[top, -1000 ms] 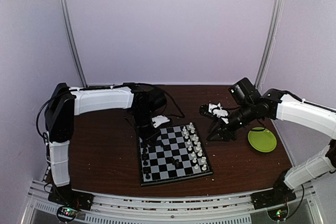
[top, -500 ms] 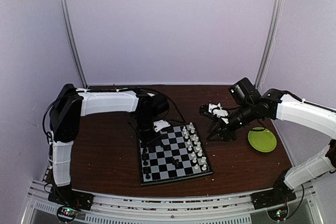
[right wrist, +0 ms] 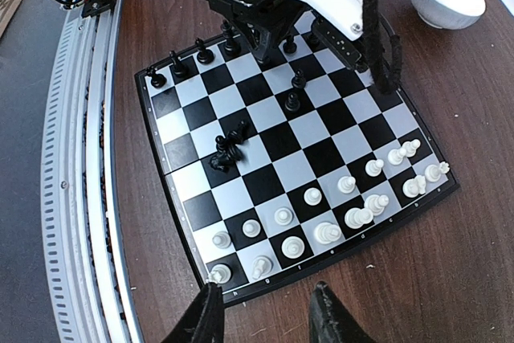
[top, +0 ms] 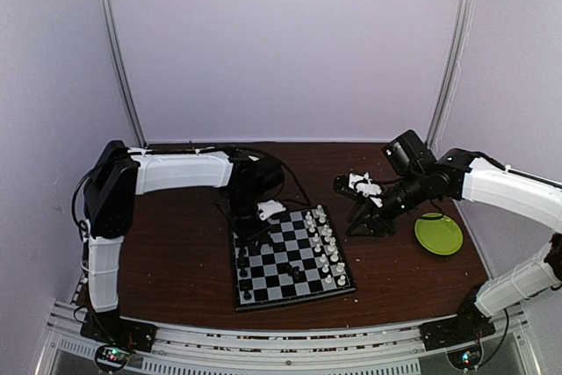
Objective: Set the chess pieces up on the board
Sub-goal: Place the pawn at e7, then pick up the pawn from the chess pile, then place the pawn on d7, then pick up the pawn from the chess pile, then place the pawn on c7.
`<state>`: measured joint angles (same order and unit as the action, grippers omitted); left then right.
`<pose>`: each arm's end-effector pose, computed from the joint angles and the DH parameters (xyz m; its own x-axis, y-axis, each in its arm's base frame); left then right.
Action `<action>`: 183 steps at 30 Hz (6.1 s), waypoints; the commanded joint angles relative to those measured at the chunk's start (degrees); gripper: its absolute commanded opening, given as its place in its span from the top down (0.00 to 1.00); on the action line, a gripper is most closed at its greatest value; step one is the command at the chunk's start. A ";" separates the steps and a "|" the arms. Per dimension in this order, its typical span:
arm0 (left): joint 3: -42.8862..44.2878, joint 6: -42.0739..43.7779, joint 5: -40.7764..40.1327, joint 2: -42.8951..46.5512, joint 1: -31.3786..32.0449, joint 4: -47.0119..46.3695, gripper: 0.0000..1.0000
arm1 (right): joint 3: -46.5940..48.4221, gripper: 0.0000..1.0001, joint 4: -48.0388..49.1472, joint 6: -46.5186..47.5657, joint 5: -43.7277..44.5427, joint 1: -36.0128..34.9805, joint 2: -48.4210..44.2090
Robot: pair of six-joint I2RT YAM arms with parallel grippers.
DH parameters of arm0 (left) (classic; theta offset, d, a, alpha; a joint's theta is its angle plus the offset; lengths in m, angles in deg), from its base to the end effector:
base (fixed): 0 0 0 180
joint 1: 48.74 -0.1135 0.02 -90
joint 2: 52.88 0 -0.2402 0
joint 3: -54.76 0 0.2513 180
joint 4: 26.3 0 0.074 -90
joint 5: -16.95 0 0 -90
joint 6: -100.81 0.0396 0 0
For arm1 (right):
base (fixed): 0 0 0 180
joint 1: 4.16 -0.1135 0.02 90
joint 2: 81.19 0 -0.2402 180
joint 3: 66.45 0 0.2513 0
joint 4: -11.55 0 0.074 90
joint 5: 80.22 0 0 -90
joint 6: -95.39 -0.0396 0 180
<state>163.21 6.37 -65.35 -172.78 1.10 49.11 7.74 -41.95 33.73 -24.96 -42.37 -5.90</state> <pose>0.2489 -0.3032 0.1588 -0.7010 0.7118 -0.0443 0.7099 0.6907 -0.1376 0.1997 0.1860 0.2542 -0.1993 -0.6533 -0.7304 -0.9797 0.1492 0.1338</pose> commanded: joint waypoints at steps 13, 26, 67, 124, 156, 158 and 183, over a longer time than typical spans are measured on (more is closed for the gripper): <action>8.24 -0.47 -2.68 -0.10 1.92 -0.14 0.74 | 0.74 0.63 -0.79 0.40 -1.03 0.42 0.22; 9.96 -0.37 -3.78 -5.46 1.83 -3.54 0.72 | 0.60 0.63 -0.92 0.50 -1.03 0.56 0.21; -3.08 -1.17 -2.38 3.40 4.74 0.16 1.00 | 0.79 0.63 -1.10 0.62 -1.77 0.78 0.74; 4.39 -2.52 -1.93 -4.64 4.03 -11.65 0.88 | 0.62 0.63 -1.45 0.84 -1.73 1.04 0.48; -6.57 1.53 0.93 6.08 6.92 -2.62 1.00 | 0.77 0.63 -1.44 0.84 -2.25 1.03 0.74; -6.73 1.56 0.17 5.58 6.93 -2.55 1.00 | 0.77 0.63 -1.43 0.95 -2.26 1.03 0.74; -7.01 1.48 -0.57 3.09 7.90 -2.09 0.81 | 0.78 0.63 -1.52 0.94 -2.17 0.97 0.85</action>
<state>155.80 7.57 -64.98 -168.93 8.64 46.10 7.74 -42.84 34.17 -26.41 -41.67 -5.18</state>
